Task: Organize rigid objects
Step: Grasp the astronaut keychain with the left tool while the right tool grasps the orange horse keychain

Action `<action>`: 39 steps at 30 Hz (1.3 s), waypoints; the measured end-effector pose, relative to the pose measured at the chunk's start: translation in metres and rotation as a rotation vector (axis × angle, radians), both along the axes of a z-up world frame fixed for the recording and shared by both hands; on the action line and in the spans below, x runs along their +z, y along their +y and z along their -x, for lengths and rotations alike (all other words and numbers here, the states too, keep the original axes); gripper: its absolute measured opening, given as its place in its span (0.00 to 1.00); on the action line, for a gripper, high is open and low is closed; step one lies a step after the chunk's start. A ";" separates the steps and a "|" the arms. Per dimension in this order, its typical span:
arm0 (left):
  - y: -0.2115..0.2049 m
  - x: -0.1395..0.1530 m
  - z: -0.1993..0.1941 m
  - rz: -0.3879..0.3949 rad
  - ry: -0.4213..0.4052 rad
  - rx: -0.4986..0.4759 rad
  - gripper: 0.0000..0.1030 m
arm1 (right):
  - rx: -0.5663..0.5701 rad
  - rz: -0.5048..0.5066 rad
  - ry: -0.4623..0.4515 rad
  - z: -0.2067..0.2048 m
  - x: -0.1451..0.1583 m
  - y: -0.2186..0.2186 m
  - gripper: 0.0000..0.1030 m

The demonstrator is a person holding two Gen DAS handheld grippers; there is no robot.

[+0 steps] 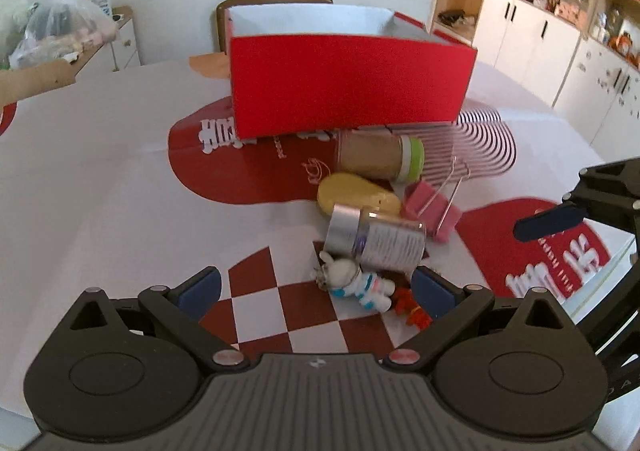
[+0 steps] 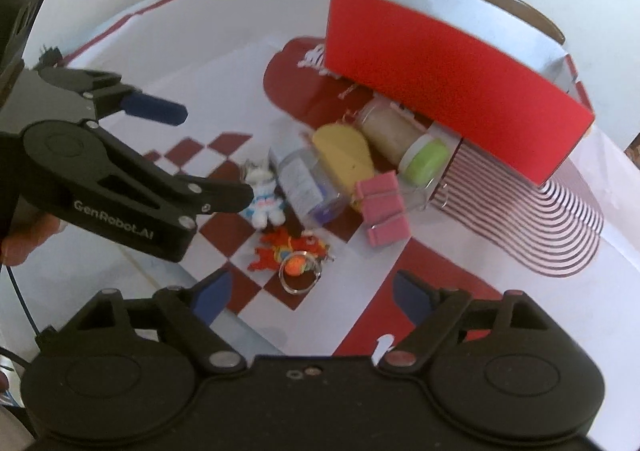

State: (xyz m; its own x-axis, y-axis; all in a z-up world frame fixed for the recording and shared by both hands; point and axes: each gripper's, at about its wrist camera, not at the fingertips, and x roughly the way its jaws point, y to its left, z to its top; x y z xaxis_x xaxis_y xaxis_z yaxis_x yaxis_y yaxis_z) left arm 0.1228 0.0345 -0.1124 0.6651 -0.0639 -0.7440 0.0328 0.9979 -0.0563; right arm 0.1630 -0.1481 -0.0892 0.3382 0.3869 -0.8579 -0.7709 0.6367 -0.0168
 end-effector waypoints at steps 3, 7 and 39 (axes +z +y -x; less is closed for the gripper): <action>-0.002 -0.009 -0.003 -0.002 0.012 0.009 0.99 | 0.012 0.003 0.005 -0.001 -0.007 0.002 0.81; -0.006 -0.019 -0.005 -0.009 0.016 0.006 0.99 | 0.037 0.004 0.014 -0.002 -0.014 0.006 0.77; -0.020 -0.033 -0.019 -0.124 -0.017 -0.127 0.58 | 0.181 -0.020 0.015 -0.017 -0.027 0.017 0.42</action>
